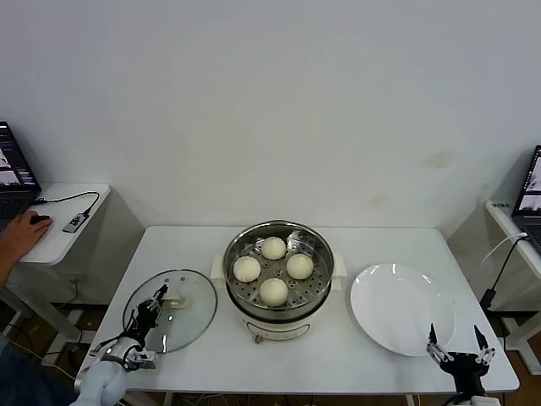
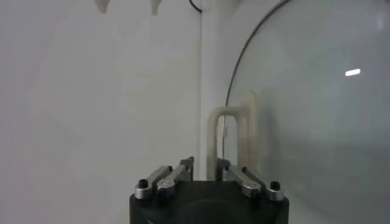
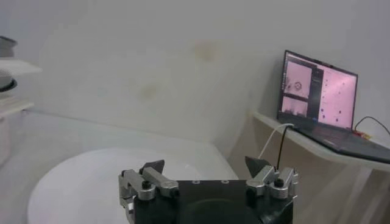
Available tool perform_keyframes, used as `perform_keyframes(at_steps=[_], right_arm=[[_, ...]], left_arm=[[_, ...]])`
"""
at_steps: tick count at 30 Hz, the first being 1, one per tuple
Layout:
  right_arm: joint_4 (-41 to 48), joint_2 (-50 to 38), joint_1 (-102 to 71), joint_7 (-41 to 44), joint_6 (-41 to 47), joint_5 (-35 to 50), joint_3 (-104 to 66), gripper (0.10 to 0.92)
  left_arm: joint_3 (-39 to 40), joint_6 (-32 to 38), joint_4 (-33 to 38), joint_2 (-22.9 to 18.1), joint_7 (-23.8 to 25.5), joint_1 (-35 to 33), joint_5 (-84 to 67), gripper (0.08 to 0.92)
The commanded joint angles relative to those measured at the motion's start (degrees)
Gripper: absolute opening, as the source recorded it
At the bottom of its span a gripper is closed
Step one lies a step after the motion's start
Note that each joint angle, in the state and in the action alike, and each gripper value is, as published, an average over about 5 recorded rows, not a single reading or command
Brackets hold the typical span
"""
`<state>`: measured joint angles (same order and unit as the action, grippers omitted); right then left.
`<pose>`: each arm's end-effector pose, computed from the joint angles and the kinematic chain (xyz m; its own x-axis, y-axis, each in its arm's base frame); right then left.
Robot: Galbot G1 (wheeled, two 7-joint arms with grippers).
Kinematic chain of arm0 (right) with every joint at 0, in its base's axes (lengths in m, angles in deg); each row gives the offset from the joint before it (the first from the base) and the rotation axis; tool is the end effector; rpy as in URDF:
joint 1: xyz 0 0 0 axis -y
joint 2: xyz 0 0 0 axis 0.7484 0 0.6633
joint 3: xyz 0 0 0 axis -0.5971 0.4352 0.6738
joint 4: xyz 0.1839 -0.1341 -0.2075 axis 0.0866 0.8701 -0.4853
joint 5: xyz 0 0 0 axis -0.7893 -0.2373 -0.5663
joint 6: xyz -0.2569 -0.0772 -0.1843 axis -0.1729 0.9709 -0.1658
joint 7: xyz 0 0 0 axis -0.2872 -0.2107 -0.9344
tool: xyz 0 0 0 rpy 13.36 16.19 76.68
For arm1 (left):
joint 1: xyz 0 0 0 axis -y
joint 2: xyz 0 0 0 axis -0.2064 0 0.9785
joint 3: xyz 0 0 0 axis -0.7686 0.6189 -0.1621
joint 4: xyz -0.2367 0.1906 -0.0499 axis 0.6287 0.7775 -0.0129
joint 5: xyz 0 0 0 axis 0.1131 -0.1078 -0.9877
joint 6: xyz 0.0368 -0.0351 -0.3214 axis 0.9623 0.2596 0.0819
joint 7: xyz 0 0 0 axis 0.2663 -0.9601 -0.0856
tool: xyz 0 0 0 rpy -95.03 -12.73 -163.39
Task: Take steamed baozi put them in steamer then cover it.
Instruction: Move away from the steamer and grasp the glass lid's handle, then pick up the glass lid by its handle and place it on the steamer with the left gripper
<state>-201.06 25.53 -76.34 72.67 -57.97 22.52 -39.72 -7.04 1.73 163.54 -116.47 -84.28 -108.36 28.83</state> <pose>0.1188 -0.1277 -0.3095 -0.9538 0.2693 0.1330 0.2282 0.9376 -0.2622 0.2699 0.1645 -0.3955 -0.9757 0.1446 0.1648 0.1712 0.0331 0.9847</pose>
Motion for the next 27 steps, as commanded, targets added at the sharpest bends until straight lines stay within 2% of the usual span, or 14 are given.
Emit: perform_keyframes(at_steps=[1, 10, 18, 23, 27], right_arm=[[0.2, 0.0, -0.1, 0.0, -0.2, -0.6, 1.0, 0.823], [-1.5, -0.3, -0.4, 0.2, -0.4, -1.8, 4.5, 0.823], [-1.9, -1.0, -1.0, 0.4, -0.8, -1.9, 6.3, 0.823], [-1.6, -1.4, -0.7, 0.5, -0.9, -1.9, 6.9, 0.823], [-1.7, -1.6, -0.8, 0.6, -1.0, -2.0, 7.4, 0.823]], left_arm=[[-1.0, 0.2, 1.9, 0.1, -3.4, -1.7, -1.1, 0.150], [-5.7, -2.5, 16.0, 3.5, -1.7, -9.8, -5.5, 0.147], [-14.5, -6.7, 32.5, 8.1, 5.9, -18.8, -9.9, 0.147], [-19.6, -9.6, 39.7, 10.4, 9.8, -20.8, -12.8, 0.147], [-19.4, -12.4, 44.1, 12.4, 12.3, -19.7, -14.6, 0.147]])
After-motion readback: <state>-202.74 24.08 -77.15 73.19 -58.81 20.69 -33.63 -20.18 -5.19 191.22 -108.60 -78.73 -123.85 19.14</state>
